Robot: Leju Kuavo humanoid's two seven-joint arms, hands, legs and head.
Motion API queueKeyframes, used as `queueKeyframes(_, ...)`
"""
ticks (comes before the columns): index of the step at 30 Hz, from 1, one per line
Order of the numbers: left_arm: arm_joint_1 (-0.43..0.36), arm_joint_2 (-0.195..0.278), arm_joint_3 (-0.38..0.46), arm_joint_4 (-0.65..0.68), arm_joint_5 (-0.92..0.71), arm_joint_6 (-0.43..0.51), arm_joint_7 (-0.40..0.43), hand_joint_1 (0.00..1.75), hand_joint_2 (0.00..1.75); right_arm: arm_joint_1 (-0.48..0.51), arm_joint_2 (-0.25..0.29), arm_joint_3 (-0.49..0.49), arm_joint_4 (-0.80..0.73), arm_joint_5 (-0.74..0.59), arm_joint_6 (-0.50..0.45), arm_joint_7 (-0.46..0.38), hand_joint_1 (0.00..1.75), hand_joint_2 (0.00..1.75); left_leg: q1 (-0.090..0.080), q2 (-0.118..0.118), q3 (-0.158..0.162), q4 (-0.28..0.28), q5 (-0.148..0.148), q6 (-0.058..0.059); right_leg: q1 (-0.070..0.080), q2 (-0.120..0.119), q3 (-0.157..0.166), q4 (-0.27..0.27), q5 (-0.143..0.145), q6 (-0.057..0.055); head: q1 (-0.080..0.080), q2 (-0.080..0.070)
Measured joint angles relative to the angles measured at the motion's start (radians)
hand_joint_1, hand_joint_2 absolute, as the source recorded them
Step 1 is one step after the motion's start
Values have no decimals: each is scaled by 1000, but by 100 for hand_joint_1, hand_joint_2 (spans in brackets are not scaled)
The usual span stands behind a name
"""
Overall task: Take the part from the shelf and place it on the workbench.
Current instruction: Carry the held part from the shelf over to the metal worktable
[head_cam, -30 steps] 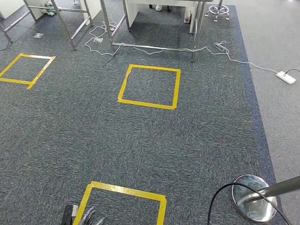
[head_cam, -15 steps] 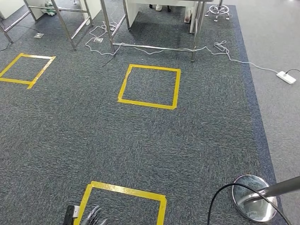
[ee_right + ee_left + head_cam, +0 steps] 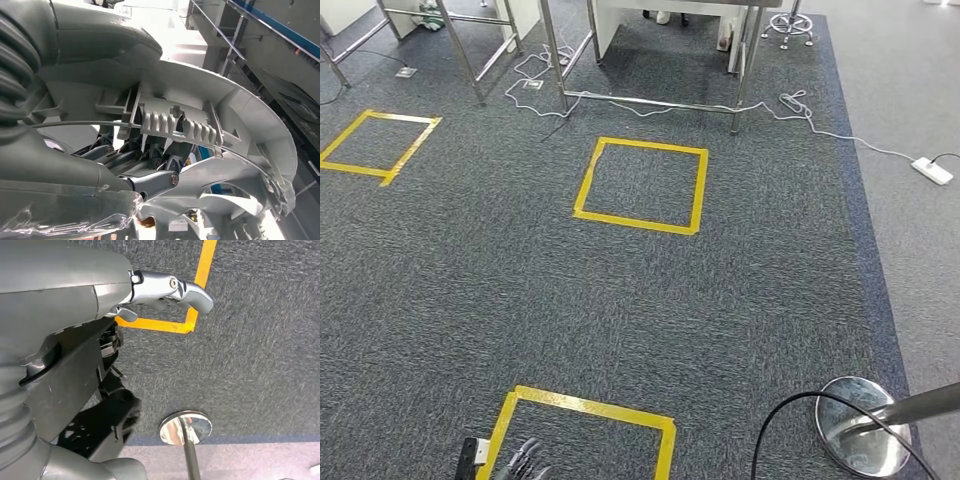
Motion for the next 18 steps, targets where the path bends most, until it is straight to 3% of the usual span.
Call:
queueKeyframes(2,0,1,0,0,0,4,1,0,175,-1,0,0,0,4,0,1,175,175,1,0,0,12,-9,-16,0,1,57,-107,34,-5,2,0)
queueKeyframes(3,0,2,0,0,0,6,2,0,175,-2,0,0,0,7,0,1,175,175,0,0,-2,16,-12,-20,0,3,66,-124,35,-13,2,0)
queueKeyframes(5,0,2,0,0,0,13,4,0,175,-2,0,0,0,13,0,2,175,175,-2,0,-6,18,-10,-14,1,9,63,-124,36,-27,-2,0)
queueKeyframes(7,-1,2,0,0,0,24,7,0,175,-3,0,0,0,15,0,2,175,175,-2,0,-6,16,-6,-1,2,11,61,-124,36,-31,-5,0)
queueKeyframes(9,-2,2,0,0,0,39,13,0,175,-3,0,0,0,17,0,2,175,175,-1,0,-5,12,-4,1,6,11,60,-124,35,-37,-7,0)
queueKeyframes(11,-2,1,0,0,1,51,18,0,175,-3,0,0,0,18,0,2,175,175,0,0,-5,8,-2,-7,9,11,59,-124,34,-42,-7,0)
queueKeyframes(14,-2,1,0,0,3,62,20,0,175,-3,0,1,0,21,0,4,175,175,4,0,-6,5,-1,-35,12,11,57,-123,33,-45,-6,0)
queueKeyframes(18,-3,-1,0,0,3,72,21,0,175,-3,0,4,-1,14,0,4,175,175,4,0,-6,5,-2,-41,12,11,59,-123,35,-45,-5,0)
